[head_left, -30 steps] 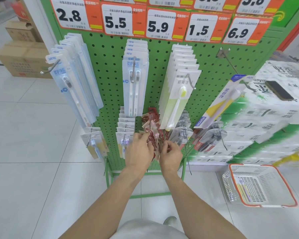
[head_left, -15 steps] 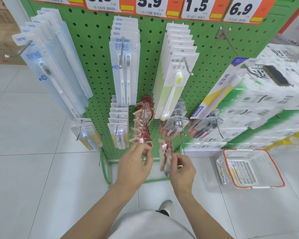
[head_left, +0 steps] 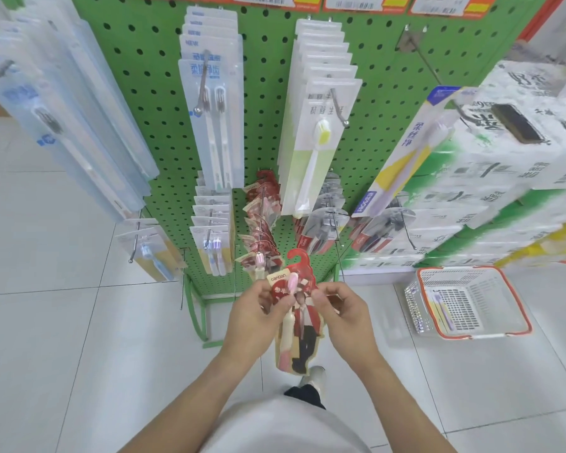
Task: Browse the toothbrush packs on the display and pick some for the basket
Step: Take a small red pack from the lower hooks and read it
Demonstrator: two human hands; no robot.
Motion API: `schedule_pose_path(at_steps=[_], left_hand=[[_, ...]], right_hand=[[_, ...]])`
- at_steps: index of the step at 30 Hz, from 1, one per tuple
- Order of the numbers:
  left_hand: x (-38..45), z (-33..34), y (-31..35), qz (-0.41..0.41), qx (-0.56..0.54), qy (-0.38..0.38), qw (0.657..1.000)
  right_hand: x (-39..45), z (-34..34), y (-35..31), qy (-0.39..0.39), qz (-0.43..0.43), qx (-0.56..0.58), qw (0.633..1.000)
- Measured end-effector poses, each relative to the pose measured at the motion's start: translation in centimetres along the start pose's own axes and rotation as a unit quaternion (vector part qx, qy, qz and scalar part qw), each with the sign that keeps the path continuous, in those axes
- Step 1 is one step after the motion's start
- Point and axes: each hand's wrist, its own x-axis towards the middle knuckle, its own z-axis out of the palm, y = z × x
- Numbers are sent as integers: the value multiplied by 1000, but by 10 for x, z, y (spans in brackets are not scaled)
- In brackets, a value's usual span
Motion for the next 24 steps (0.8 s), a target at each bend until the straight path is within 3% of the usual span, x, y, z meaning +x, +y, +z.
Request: schedule_pose_path(at_steps=[4, 8, 14, 19, 24], left_hand=[[-4, -4, 4, -8, -113, -56, 992], [-9, -9, 2, -11, -123, -120, 985], [-15, -19, 3, -46, -136, -99, 985], [-20, -32, -7, -60, -131, -154, 978], [-22, -31, -10, -69, -129, -108, 983]], right_hand=[[1, -5, -10, -4, -6, -19, 1000], [5, -7, -12, 41, -5, 60, 997], [5, -5, -8, -38, 25, 46, 998], [2, -5, -9, -4, 31, 54, 998], [3, -5, -8, -60, 49, 42, 996]])
